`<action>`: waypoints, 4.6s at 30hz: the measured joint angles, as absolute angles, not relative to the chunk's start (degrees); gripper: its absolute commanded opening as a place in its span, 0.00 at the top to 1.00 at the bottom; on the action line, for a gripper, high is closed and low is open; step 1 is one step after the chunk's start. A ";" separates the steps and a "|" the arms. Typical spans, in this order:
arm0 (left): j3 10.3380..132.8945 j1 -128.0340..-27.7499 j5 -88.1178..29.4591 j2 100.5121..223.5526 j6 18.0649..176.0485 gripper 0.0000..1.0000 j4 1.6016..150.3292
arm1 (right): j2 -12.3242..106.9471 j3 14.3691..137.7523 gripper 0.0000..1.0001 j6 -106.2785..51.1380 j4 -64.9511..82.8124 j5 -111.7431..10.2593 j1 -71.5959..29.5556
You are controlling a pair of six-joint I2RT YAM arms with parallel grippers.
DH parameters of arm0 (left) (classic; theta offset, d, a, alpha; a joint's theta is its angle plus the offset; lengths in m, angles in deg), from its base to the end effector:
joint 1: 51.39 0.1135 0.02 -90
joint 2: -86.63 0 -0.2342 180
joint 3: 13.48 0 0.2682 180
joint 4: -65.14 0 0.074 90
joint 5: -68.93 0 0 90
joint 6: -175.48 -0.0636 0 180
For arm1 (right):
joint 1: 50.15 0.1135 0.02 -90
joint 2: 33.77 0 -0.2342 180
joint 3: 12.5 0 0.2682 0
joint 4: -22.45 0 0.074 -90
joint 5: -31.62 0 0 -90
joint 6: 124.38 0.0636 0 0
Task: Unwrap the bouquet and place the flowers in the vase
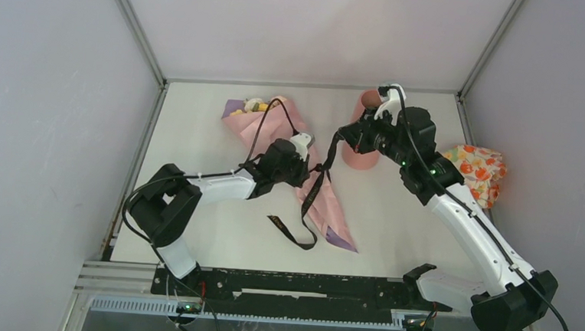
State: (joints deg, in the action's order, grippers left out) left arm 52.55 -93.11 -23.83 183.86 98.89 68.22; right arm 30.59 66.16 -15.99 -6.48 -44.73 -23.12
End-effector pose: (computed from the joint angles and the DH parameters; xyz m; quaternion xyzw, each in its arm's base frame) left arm 0.2909 -0.2635 0.1294 0.2271 0.8542 -0.2351 0.4043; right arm 0.2693 0.1542 0.3566 -0.1316 0.7781 0.3211 0.5236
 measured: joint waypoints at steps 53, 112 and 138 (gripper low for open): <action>52.79 -88.19 16.93 130.72 114.99 0.78 102.95 | 64.75 78.01 0.45 -14.57 -4.69 -40.86 -12.08; 37.01 -95.40 -11.61 155.29 101.92 0.57 72.59 | 72.09 81.31 0.46 -16.47 -20.04 -53.10 -11.82; 36.94 -96.23 -9.65 166.59 99.43 0.60 69.36 | 72.07 81.31 0.46 -16.30 -19.84 -51.79 -12.26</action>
State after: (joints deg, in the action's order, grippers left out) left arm 36.94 -96.23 -9.65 166.59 99.43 69.36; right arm 72.07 81.31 -16.30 -19.84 -51.79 -12.26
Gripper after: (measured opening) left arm 0.416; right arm 0.541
